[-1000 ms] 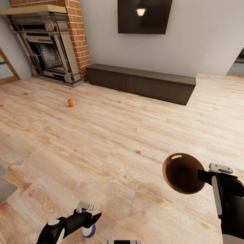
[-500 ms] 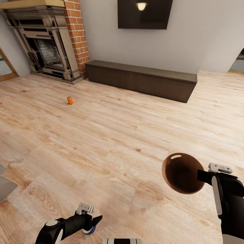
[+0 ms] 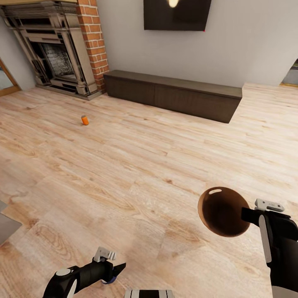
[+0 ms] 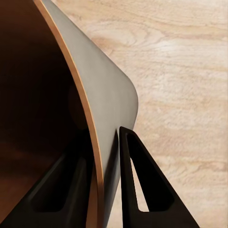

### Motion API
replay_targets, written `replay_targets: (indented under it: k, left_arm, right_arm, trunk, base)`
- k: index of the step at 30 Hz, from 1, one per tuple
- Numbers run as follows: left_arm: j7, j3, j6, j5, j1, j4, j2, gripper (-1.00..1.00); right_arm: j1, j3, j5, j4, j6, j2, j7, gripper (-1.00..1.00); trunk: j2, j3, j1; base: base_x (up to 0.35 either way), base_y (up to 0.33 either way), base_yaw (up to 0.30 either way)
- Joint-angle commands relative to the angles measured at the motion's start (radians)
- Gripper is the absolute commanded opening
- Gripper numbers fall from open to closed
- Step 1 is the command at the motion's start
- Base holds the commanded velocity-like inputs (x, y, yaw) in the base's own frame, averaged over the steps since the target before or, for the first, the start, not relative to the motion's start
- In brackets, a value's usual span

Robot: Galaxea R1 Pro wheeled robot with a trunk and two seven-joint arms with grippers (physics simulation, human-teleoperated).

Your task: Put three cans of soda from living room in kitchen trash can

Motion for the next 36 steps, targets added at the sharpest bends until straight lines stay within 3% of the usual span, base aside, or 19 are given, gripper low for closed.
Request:
replay_targets:
  k: [1, 9, 15, 20, 26, 36]
  left_arm:
    - [-0.001, 0.000, 0.000, 0.000, 0.000, -0.001, 0.000, 1.00]
    - [-0.002, 0.001, 0.000, 0.003, 0.000, -0.003, 0.000, 1.00]
    - [0.032, 0.035, -0.015, 0.008, -0.034, 0.031, 0.009, 1.00]
    - [0.003, 0.063, 0.013, 0.017, -0.013, 0.002, 0.036, 1.00]
    - [-0.030, 0.096, 0.046, 0.013, 0.020, -0.031, 0.037, 1.00]
    - [-0.086, 0.152, 0.093, 0.011, 0.021, -0.088, 0.037, 1.00]
  right_arm:
    - [0.000, 0.000, 0.001, 0.000, 0.000, -0.001, 0.003, -1.00]
    - [0.000, -0.002, 0.001, 0.000, 0.000, -0.002, 0.003, -1.00]
    - [0.002, 0.005, -0.004, 0.008, 0.000, 0.002, 0.009, -1.00]
    - [0.004, 0.004, 0.000, 0.006, 0.000, 0.002, 0.009, -1.00]
    - [0.004, 0.005, -0.001, 0.006, 0.000, 0.002, 0.009, -1.00]
    - [0.004, 0.004, -0.001, 0.006, -0.001, 0.002, 0.010, -1.00]
  trunk:
    - [0.000, 0.000, 0.000]
    - [0.000, 0.000, 0.000]
    - [0.000, 0.000, 0.000]
    - [0.000, 0.000, 0.000]
    - [0.000, 0.000, 0.000]
    - [0.000, -0.002, 0.000]
  base:
    - [0.000, 0.000, 0.000]
    - [0.000, 0.000, 0.000]
    - [0.000, 0.000, 0.000]
    - [0.000, 0.000, 0.000]
    - [0.000, 0.000, 0.003]
    - [0.000, 0.000, 0.198]
